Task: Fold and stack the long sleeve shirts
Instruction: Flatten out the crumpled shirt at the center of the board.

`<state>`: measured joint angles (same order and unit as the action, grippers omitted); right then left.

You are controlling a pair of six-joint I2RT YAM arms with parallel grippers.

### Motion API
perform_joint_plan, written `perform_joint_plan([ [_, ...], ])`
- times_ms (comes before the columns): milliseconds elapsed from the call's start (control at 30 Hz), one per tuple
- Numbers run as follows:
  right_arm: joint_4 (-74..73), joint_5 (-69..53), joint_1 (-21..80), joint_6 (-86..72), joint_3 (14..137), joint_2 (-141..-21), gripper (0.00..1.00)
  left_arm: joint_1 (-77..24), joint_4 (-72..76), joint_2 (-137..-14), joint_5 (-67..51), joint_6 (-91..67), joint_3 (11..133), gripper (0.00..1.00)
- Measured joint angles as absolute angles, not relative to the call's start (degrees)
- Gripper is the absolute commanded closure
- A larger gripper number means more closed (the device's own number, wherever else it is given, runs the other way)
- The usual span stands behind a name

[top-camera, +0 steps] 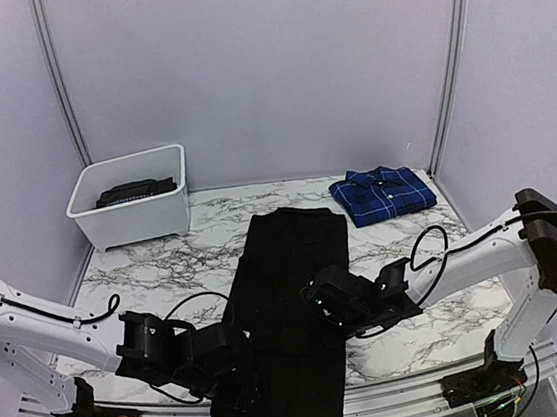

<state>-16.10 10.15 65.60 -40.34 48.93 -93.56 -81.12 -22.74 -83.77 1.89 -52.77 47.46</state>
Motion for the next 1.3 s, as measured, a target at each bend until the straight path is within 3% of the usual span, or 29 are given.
perform_joint_plan([
  [467, -15.5, 11.5, 65.6, -40.1, 50.2, -95.4, 0.46, -87.7, -30.4, -85.9, 11.3, -59.4, 53.0, 0.4],
  [667, -15.5, 12.5, 65.6, -40.0, 50.4, -96.2, 0.46, -87.9, -32.6, -90.3, 13.4, -59.5, 53.8, 0.28],
  [767, -14.9, 12.8, 64.9, -40.0, 50.8, -96.8, 0.46, -87.9, -33.4, -92.8, 14.2, -58.9, 55.1, 0.28],
  [867, -13.9, 13.2, 63.4, -39.6, 51.4, -97.7, 0.47, -87.9, -33.5, -95.3, 15.2, -58.5, 57.0, 0.37],
  [1033, -12.8, 13.7, 61.3, -38.5, 52.8, -99.5, 0.47, -87.9, -33.8, -97.1, 17.1, -57.8, 57.7, 0.71],
  [1133, -12.2, 13.6, 59.9, -37.8, 53.2, -100.0, 0.47, -87.9, -34.2, -97.9, 17.9, -57.2, 58.0, 0.87],
  [1300, -12.0, 13.7, 58.3, -36.7, 53.5, -100.3, 0.47, -87.9, -34.6, -97.4, 18.3, -56.8, 58.2, 1.0],
])
